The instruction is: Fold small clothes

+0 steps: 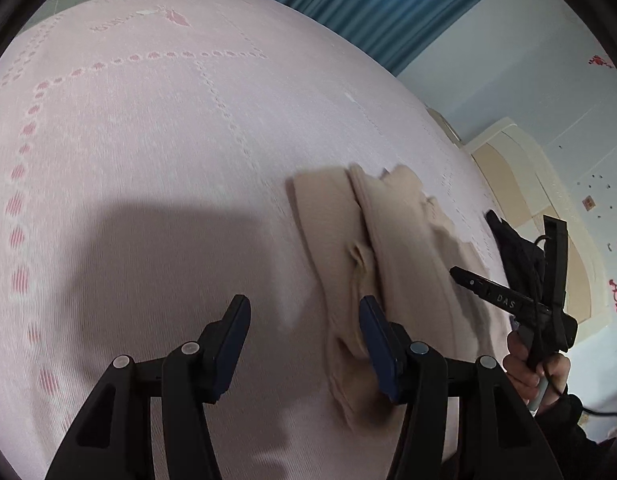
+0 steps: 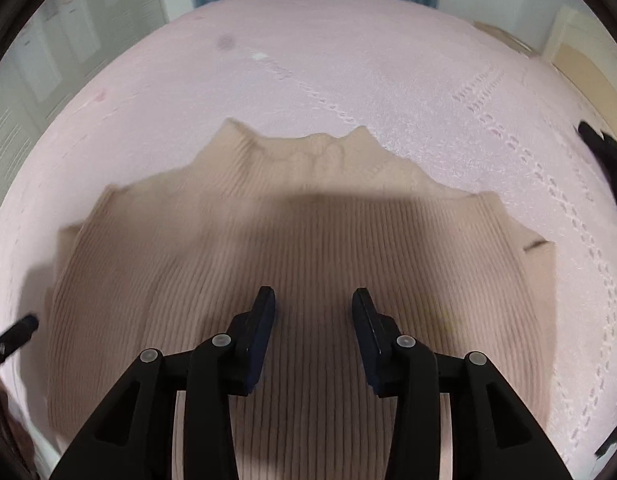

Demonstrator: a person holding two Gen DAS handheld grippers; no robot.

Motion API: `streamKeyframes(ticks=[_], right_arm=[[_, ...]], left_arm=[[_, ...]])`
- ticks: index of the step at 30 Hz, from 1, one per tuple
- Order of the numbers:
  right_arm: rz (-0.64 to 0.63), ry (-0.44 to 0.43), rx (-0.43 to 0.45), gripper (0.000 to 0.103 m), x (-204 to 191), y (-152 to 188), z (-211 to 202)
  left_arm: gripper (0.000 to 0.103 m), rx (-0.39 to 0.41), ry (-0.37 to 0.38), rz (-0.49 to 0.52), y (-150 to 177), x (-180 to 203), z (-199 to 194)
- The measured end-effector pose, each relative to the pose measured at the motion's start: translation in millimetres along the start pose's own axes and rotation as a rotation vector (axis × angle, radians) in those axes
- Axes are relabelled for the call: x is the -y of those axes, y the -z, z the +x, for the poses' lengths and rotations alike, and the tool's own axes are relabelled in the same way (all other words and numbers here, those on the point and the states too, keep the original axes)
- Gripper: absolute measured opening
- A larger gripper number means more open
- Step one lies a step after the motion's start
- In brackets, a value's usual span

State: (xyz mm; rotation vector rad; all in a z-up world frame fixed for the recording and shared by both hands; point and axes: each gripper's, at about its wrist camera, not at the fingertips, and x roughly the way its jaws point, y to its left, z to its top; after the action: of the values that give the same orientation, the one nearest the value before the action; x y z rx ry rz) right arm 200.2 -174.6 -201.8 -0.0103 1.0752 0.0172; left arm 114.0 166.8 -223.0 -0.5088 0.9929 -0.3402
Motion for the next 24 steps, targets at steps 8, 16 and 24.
streamKeyframes(ticks=[8, 16, 24], right_arm=[[-0.041, -0.028, -0.004, 0.04, -5.7, 49.6, -29.3], [-0.045, -0.042, -0.039, 0.04, -6.1, 91.5, -38.3], [-0.062, -0.079, -0.029, 0.04, -0.7, 114.6, -58.8]], left_arm=[[0.054, -0.043, 0.059, -0.027, 41.9, 3.8, -12.8], [0.058, -0.078, 0.137, -0.03, 72.6, 8.7, -19.7], [0.061, -0.072, 0.172, -0.067, 70.9, 23.6, -0.1]])
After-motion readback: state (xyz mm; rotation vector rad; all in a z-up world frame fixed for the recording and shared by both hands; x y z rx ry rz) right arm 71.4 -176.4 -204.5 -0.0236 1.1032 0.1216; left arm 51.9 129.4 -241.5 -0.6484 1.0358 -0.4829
